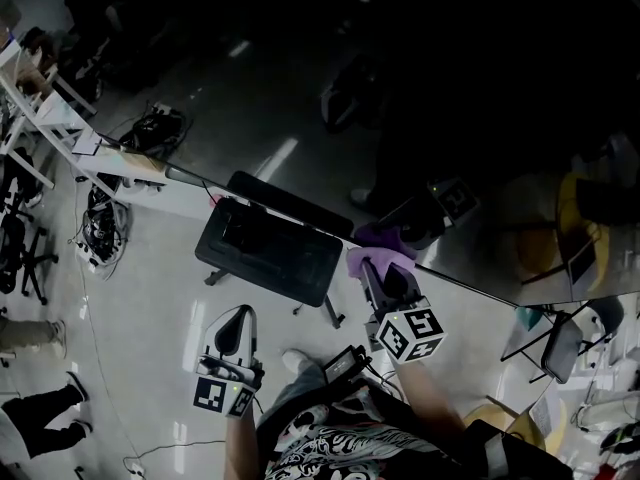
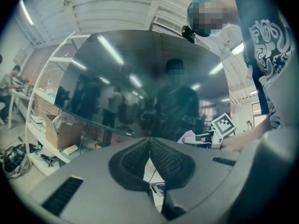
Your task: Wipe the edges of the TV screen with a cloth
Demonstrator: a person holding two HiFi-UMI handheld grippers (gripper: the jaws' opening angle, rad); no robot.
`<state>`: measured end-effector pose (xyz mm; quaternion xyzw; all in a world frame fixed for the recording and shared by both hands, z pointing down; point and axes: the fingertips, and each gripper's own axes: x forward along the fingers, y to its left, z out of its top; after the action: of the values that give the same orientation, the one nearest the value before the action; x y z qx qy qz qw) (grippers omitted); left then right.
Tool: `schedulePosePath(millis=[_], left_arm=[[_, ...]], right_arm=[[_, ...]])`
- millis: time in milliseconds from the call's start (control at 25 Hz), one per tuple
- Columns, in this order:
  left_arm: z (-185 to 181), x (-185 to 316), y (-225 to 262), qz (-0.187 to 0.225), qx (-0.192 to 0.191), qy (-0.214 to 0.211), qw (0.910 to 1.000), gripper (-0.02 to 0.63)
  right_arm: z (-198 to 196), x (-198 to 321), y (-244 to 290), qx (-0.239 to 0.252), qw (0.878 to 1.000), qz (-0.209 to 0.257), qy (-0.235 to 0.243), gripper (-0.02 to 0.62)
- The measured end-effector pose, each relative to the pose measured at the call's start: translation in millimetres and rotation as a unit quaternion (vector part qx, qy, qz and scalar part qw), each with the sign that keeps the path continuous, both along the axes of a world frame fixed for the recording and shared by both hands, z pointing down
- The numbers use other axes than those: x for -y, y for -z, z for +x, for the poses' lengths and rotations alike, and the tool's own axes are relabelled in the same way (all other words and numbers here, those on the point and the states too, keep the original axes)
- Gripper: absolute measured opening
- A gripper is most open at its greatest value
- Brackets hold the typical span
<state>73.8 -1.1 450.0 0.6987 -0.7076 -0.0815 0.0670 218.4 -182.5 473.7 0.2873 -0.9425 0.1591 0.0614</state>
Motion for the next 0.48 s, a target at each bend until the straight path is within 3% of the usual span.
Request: schedulePosePath(millis=[480], left_arm=[[-50,-16,-12,-0.006,-0.004,0.019,0.9998,0.017]], right_arm=[[-46,-4,-1,-0.007,1.000,0.002,0.004,0.104]])
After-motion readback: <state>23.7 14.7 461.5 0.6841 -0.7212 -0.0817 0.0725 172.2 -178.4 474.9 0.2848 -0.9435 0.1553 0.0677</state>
